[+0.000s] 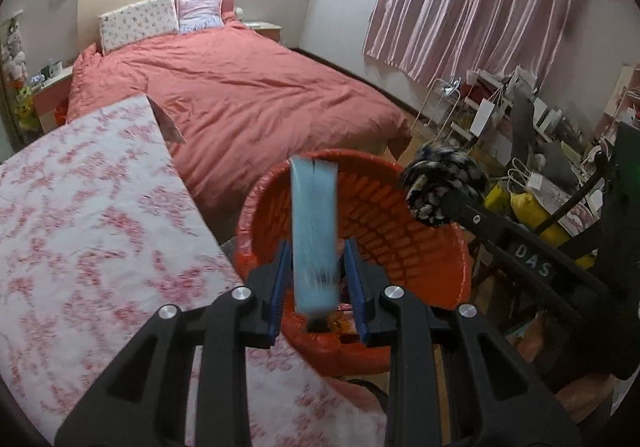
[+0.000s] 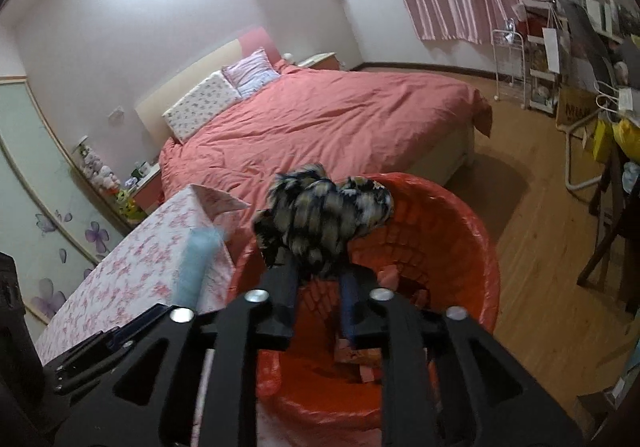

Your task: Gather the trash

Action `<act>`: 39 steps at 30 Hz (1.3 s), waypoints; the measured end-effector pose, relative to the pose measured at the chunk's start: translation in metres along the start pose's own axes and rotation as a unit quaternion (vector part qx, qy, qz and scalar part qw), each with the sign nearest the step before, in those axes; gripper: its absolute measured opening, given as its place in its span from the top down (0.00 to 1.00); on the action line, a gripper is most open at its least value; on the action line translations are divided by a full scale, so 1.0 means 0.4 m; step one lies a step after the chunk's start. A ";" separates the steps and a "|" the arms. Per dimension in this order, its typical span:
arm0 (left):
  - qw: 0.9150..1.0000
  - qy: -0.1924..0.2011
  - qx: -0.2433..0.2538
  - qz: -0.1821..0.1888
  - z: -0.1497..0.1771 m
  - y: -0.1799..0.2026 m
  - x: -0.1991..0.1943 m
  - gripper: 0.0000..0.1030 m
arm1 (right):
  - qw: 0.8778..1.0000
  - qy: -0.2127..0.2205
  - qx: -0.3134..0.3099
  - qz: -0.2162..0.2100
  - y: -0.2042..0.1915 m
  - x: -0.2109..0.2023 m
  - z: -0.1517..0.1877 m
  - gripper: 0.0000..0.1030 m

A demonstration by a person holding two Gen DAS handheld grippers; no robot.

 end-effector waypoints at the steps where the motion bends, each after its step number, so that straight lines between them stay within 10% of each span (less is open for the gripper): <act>1: 1.000 -0.003 0.000 -0.002 0.002 0.003 0.007 0.63 | 1.000 -0.001 0.001 0.001 0.004 -0.002 0.001 0.66; 17: 0.985 0.102 -0.021 -0.136 0.060 -0.203 -0.241 0.16 | 0.985 0.094 -0.110 0.097 -0.055 -0.182 -0.008 0.02; 25: 0.961 0.161 -0.056 -0.219 0.148 -0.315 -0.443 0.04 | 0.960 0.161 -0.177 0.142 -0.141 -0.341 0.011 0.02; 39: 0.930 0.175 -0.120 -0.299 0.355 -0.411 -0.625 0.04 | 0.954 0.195 -0.184 0.130 -0.214 -0.462 0.160 0.02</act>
Point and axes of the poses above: each gripper's, at about its wrist camera, not at the fingertips, and x roughly the way its jaws point, y to its right, z to its underside, the point moved 10 cm from there along x, roughly the way its jaws point, and after that the axes turned 10 degrees about -z, right-handed, at the moved point
